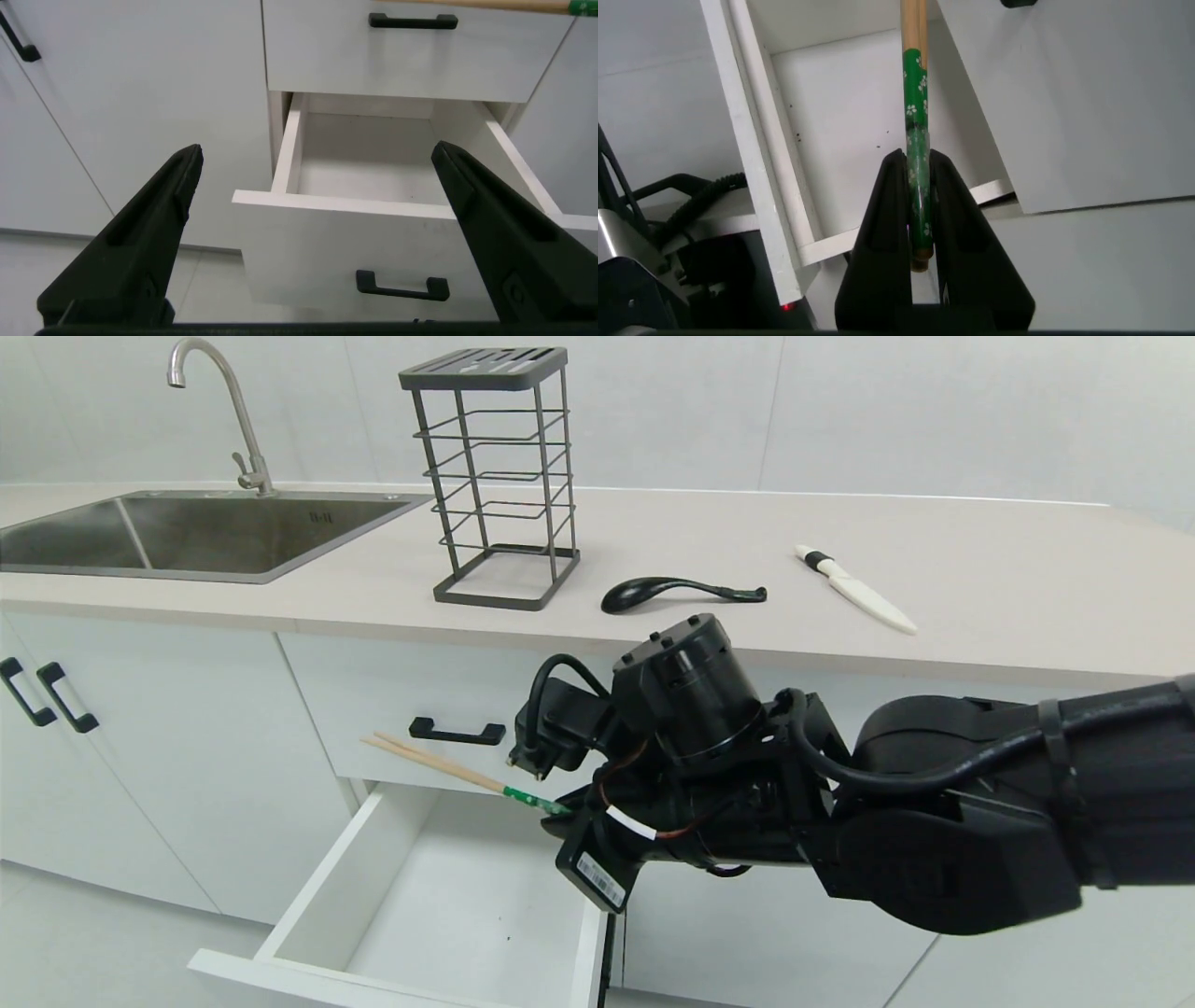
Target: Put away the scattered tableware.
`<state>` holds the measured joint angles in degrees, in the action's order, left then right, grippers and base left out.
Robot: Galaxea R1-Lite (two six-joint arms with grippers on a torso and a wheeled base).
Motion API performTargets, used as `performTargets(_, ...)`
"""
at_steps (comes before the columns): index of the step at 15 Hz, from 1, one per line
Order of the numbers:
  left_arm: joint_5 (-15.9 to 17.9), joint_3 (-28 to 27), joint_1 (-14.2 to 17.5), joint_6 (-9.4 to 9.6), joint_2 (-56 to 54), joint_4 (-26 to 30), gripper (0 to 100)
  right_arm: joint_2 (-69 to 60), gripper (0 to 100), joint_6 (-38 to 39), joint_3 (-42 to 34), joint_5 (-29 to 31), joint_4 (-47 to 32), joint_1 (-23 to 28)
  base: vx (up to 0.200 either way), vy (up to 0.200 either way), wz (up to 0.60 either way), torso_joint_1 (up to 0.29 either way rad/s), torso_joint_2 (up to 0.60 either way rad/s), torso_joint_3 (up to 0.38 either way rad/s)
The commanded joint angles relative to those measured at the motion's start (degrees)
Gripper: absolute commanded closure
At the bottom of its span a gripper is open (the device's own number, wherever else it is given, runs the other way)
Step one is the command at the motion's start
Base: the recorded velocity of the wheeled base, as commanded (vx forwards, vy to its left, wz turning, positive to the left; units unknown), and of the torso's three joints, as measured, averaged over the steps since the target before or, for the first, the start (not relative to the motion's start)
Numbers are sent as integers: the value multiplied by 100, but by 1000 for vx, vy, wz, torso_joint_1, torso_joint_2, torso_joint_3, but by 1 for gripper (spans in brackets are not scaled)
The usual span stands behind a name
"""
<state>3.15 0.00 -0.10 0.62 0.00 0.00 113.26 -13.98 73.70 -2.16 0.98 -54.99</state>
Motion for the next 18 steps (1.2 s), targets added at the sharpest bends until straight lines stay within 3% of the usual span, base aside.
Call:
performTargets(1, 2, 0, 1, -1, 9, 0, 0, 91, 100, -105, -5, -22, -10, 15, 0, 0, 0, -76, 222, 149)
performTargets(6, 2, 0, 1, -1, 9, 0, 0, 187, 100, -140, 12, -30, -18, 32, 0, 0, 0, -62, 227, 138)
performTargets(8, 2, 0, 1, -1, 9, 0, 0, 223, 100, -149, 12, -83, -18, 32, 0, 0, 0, 0, 0, 0)
performTargets(11, 2, 0, 1, -1, 9, 0, 0, 451, 100, -781, 65, -101, -106, 120, 0, 0, 0, 0, 0, 0)
performTargets(18, 2, 0, 1, -1, 9, 0, 0, 776, 100, -825, 364, -101, -344, 155, 0, 0, 0, 0, 0, 0)
